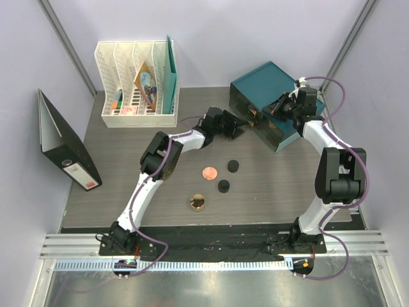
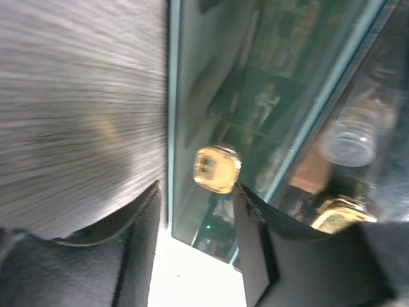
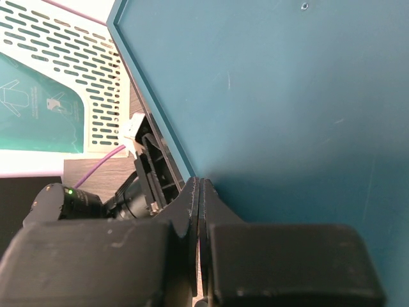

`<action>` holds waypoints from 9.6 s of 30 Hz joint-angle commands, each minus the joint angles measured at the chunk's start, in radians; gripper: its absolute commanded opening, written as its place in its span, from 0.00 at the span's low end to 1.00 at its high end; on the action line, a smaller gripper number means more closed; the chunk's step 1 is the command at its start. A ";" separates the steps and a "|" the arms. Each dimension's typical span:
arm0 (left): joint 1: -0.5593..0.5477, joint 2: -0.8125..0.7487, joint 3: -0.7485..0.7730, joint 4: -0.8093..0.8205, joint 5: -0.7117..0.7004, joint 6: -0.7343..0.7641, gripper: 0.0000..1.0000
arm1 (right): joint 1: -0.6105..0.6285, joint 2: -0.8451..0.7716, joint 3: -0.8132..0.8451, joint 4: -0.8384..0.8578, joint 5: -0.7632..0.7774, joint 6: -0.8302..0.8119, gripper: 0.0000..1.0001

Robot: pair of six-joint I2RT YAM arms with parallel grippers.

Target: Organize the makeup

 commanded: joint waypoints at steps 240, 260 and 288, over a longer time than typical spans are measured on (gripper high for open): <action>-0.052 -0.057 0.276 -0.522 -0.157 0.450 0.33 | 0.005 0.198 -0.073 -0.358 0.085 -0.088 0.02; -0.058 -0.007 0.336 -0.524 -0.152 0.430 0.43 | 0.005 0.201 -0.072 -0.360 0.083 -0.090 0.02; -0.064 0.023 0.451 -0.928 -0.341 0.460 0.36 | 0.005 0.202 -0.077 -0.360 0.080 -0.088 0.02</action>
